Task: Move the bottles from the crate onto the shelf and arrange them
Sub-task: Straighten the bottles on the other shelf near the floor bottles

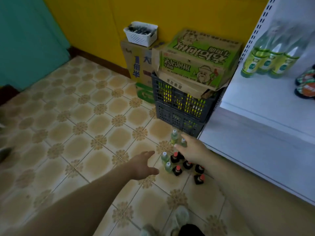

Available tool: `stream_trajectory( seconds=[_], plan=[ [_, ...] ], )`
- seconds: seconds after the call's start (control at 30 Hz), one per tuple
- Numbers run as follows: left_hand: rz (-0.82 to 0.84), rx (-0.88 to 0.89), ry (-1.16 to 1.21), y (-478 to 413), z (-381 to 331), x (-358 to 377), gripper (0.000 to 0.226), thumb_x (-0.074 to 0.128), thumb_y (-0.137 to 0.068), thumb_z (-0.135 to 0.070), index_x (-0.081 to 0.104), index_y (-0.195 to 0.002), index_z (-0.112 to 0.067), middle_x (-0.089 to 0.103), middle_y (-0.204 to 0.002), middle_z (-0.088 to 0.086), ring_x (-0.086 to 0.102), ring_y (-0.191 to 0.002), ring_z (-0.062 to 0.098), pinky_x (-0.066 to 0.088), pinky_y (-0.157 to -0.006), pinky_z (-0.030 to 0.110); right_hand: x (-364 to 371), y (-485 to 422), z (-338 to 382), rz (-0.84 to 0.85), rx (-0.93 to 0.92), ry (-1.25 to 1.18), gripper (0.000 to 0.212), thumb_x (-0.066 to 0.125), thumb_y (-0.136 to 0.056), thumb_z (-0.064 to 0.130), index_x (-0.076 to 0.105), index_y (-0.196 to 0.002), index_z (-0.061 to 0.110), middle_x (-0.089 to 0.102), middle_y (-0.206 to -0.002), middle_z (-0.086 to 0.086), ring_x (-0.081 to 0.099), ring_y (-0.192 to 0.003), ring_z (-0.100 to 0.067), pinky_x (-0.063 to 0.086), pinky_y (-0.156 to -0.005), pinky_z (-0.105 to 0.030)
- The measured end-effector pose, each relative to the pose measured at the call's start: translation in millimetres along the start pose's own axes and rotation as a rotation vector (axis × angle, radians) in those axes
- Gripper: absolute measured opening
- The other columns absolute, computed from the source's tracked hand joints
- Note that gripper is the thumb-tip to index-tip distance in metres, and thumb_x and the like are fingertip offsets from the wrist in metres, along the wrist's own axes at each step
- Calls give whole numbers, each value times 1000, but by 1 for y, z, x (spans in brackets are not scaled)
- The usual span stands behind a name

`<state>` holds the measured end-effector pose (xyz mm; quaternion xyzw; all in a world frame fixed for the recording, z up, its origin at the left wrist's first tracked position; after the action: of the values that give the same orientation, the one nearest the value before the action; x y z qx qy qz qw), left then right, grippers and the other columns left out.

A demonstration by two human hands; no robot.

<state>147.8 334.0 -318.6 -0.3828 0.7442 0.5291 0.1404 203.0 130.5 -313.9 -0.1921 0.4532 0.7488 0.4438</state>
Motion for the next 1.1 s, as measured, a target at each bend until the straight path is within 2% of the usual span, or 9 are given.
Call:
stream_trajectory(
  seconds=[0.2, 0.33, 0.5, 0.63, 0.73, 0.83, 0.93, 1.0, 1.1],
  plan=[
    [86, -89, 106, -86, 34, 36, 85, 65, -84, -45, 16, -151, -27, 17, -158, 0, 24, -142, 21, 25, -112, 31, 45, -81, -41, 100, 92, -81, 69, 43, -93, 58, 23, -151, 26, 29, -156, -1, 35, -138, -24, 36, -106, -39],
    [139, -171, 163, -167, 78, 79, 86, 68, -81, -45, 19, -150, -28, 19, -157, 1, 29, -140, 23, 29, -112, 33, 94, -145, -81, 122, 133, -118, 62, 48, -95, 48, 29, -149, 24, 35, -152, 1, 37, -136, -23, 38, -105, -38],
    [219, -213, 165, -294, 142, 164, 87, 69, -81, -44, 18, -150, -29, 20, -157, 1, 27, -141, 25, 29, -112, 35, 194, -229, -147, 170, 155, -90, 66, 53, -91, 50, 28, -148, 25, 35, -151, 0, 42, -132, -25, 41, -102, -39],
    [287, -152, 118, -399, 179, 235, 93, 70, -81, -40, 11, -151, -24, 16, -158, 4, 23, -143, 25, 28, -113, 37, 277, -293, -198, 212, 120, -23, 66, 61, -91, 40, 32, -146, 20, 37, -149, -1, 40, -133, -23, 36, -97, -29],
    [300, -140, 134, -455, 194, 278, 97, 70, -82, -33, 5, -152, -21, 14, -158, 6, 26, -141, 27, 31, -109, 36, 324, -329, -223, 200, 59, 62, 64, 68, -85, 39, 39, -140, 23, 46, -141, -2, 45, -127, -25, 42, -99, -38],
    [270, -149, 192, -488, 197, 307, 101, 70, -83, -27, -5, -152, -21, 16, -158, 8, 29, -139, 29, 33, -102, 32, 354, -350, -238, 211, -18, 96, 64, 68, -86, 34, 38, -141, 23, 47, -140, -3, 47, -125, -26, 43, -98, -45],
    [232, -158, 305, -506, 199, 321, 102, 69, -84, -19, -8, -151, -24, 31, -152, 12, 41, -131, 31, 36, -87, 29, 363, -357, -244, 144, -35, 141, 48, 63, -91, 30, 45, -135, 21, 57, -128, -8, 54, -113, -30, 47, -87, -45],
    [218, -133, 353, -507, 200, 321, 98, 67, -85, -15, -4, -151, -25, 38, -147, 11, 45, -127, 30, 35, -83, 27, 364, -353, -245, 115, -32, 73, 39, 63, -91, 29, 52, -126, 17, 61, -117, -10, 57, -104, -31, 48, -83, -45],
    [237, -74, 383, -486, 200, 305, 89, 66, -85, -12, 7, -150, -27, 47, -126, 5, 48, -108, 20, 34, -78, 24, 351, -336, -234, 74, 0, -118, 32, 66, -89, 25, 57, -118, 14, 63, -109, -6, 58, -100, -24, 47, -81, -37]
  ],
)
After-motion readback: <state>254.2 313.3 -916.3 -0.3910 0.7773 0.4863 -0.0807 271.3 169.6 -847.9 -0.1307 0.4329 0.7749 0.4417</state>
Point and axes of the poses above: each hand's wrist, its own y-axis away from the middle knuckle, its own x-axis out of the palm, z = x × y, the point moved 1 cm from there along -y, towards the middle knuckle
